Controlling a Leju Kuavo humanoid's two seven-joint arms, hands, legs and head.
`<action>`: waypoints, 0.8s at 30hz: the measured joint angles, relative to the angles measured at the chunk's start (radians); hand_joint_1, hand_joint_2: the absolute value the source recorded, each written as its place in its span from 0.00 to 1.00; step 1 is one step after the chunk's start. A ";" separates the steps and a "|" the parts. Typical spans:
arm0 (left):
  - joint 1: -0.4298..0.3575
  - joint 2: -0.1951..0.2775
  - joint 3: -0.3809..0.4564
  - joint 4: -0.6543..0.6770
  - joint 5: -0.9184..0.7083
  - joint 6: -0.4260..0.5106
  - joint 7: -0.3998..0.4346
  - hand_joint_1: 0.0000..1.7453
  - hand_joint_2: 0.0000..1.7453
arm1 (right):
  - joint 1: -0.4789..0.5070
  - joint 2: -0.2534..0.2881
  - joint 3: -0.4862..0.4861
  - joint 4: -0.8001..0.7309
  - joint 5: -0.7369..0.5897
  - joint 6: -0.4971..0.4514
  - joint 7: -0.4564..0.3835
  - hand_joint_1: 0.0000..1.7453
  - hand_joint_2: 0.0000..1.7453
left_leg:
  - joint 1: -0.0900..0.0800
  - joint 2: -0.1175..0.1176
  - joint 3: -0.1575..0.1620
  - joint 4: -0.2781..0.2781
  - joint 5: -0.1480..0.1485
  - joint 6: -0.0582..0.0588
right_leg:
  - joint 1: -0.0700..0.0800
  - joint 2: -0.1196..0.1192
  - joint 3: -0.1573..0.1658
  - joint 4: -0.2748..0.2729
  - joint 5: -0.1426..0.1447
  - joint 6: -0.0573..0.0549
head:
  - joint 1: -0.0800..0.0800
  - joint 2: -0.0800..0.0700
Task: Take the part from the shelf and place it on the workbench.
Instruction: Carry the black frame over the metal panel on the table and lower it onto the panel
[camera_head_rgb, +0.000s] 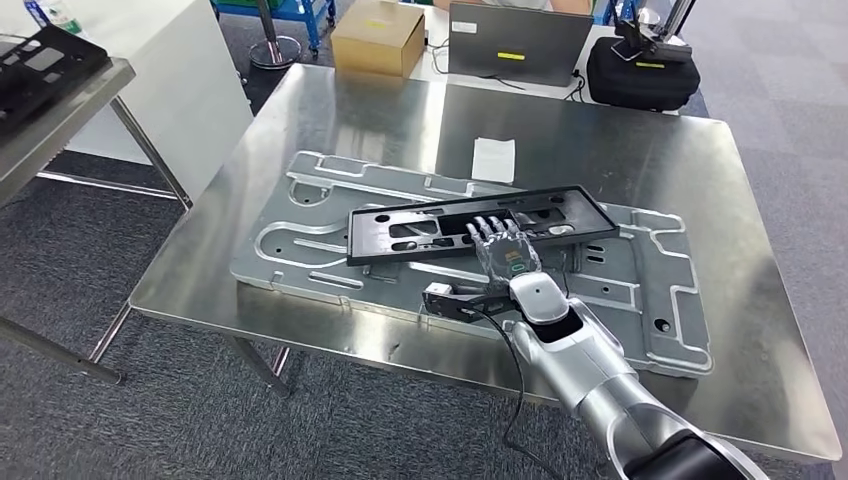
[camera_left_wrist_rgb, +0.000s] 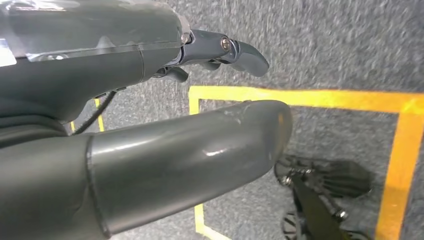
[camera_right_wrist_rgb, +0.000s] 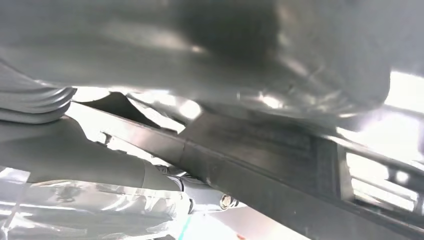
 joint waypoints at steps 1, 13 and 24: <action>0.000 0.000 0.001 0.000 0.000 -0.001 0.000 0.00 0.00 | 0.001 -0.001 0.000 0.001 0.000 -0.001 0.000 0.00 0.00 | 0.000 0.000 -0.011 0.001 0.007 0.000 | -0.003 0.000 -0.014 0.054 -0.029 0.004 | 0.001 0.000; 0.002 -0.005 0.016 0.000 0.003 -0.009 0.004 0.00 0.00 | -0.003 -0.002 0.000 0.007 0.007 -0.025 0.000 0.00 0.00 | 0.003 -0.005 -0.088 0.055 0.012 -0.056 | -0.007 -0.003 0.150 -0.187 0.076 -0.042 | 0.000 0.000; -0.003 -0.005 0.016 0.000 0.002 -0.010 0.010 0.00 0.00 | 0.003 0.000 0.000 0.006 0.031 -0.045 0.012 0.00 0.00 | -0.010 -0.006 0.065 0.025 -0.082 -0.035 | 0.009 -0.006 0.038 -0.159 0.159 -0.033 | -0.006 0.000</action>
